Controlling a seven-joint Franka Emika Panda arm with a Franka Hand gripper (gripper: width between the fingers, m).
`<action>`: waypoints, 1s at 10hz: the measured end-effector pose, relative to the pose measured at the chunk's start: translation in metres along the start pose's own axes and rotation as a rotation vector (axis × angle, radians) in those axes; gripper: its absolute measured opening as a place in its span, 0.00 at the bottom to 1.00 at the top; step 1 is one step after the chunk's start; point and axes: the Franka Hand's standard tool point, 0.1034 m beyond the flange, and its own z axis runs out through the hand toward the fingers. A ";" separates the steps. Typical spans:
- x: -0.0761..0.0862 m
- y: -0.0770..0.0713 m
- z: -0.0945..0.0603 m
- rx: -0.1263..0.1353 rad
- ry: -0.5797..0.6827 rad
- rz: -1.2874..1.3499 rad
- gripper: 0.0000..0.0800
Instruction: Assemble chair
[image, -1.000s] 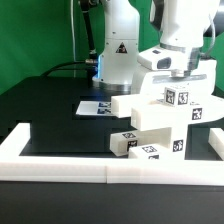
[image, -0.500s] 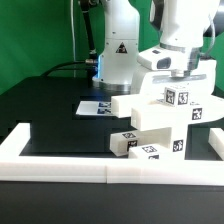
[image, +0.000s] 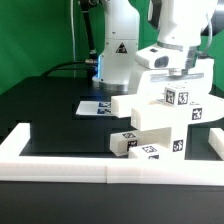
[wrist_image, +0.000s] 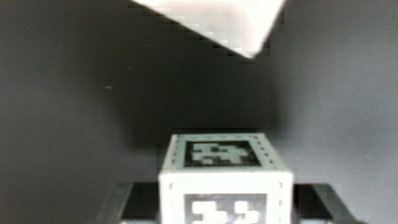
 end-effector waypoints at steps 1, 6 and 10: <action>-0.003 0.008 -0.007 0.003 0.005 -0.009 0.36; -0.008 0.023 -0.065 0.062 0.020 0.017 0.36; 0.008 0.040 -0.094 0.079 0.033 0.039 0.36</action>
Offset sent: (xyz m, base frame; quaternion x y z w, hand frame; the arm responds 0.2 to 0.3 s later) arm -0.0056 -0.0211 0.0466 -0.0010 -0.0177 -0.0149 0.9997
